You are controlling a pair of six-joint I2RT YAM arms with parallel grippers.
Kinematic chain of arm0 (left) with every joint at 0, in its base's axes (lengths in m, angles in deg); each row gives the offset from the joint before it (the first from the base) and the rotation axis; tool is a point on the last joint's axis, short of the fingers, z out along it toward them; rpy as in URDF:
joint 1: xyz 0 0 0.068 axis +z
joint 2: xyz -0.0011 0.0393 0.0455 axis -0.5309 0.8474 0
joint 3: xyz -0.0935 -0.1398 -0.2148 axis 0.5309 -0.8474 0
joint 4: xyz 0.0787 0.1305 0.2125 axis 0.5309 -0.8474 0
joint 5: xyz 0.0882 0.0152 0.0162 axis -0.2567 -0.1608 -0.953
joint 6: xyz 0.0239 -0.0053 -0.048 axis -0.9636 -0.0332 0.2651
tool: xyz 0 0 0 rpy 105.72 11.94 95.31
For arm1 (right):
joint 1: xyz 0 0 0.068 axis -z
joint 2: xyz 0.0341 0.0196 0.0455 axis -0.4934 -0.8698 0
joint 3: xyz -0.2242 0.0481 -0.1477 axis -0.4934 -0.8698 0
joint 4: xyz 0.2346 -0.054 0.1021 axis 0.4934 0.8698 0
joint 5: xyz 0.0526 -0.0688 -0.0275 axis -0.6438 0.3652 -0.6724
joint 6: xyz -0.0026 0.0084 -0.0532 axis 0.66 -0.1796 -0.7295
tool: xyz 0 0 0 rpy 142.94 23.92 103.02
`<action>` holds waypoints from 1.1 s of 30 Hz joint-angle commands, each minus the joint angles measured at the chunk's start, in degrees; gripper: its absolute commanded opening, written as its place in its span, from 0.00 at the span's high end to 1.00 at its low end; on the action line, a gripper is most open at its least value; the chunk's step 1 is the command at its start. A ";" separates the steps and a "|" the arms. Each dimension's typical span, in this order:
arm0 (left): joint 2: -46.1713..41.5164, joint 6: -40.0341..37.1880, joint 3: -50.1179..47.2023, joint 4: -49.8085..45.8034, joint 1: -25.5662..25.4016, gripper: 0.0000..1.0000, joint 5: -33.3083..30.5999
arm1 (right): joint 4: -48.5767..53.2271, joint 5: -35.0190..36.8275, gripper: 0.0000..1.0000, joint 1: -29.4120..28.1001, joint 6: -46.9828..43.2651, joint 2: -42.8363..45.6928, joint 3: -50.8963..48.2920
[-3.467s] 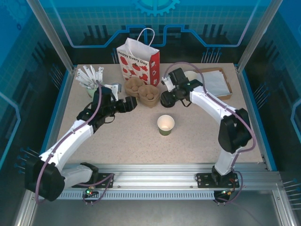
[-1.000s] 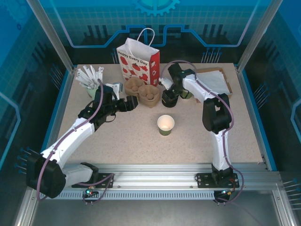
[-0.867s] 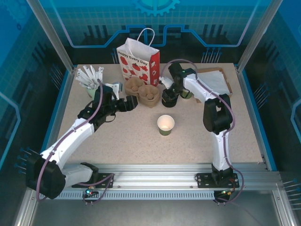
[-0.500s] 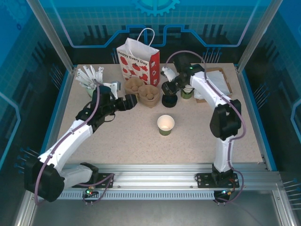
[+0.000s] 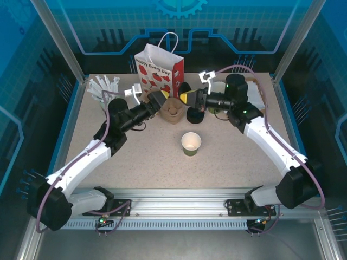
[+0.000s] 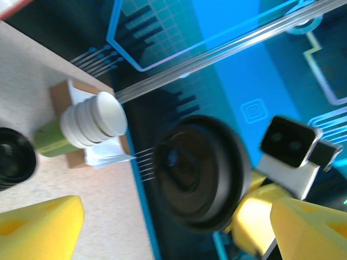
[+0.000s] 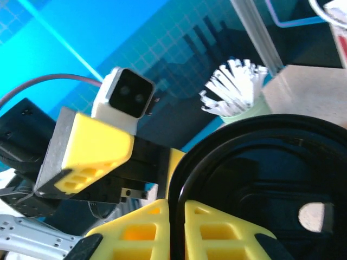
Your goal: Pack the takeout coffee
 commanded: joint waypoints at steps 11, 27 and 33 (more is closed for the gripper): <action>5.55 18.40 -0.02 16.57 -1.62 0.08 1.10 | -42.46 -0.29 0.89 -3.68 21.54 -4.07 -9.90; 7.35 25.42 -2.09 23.68 -1.68 0.09 0.40 | -49.50 2.04 0.90 -4.64 26.36 -4.85 -10.17; 7.75 26.74 -2.01 25.73 -1.70 0.12 1.02 | -50.97 2.32 0.90 -4.97 27.70 -5.53 -9.95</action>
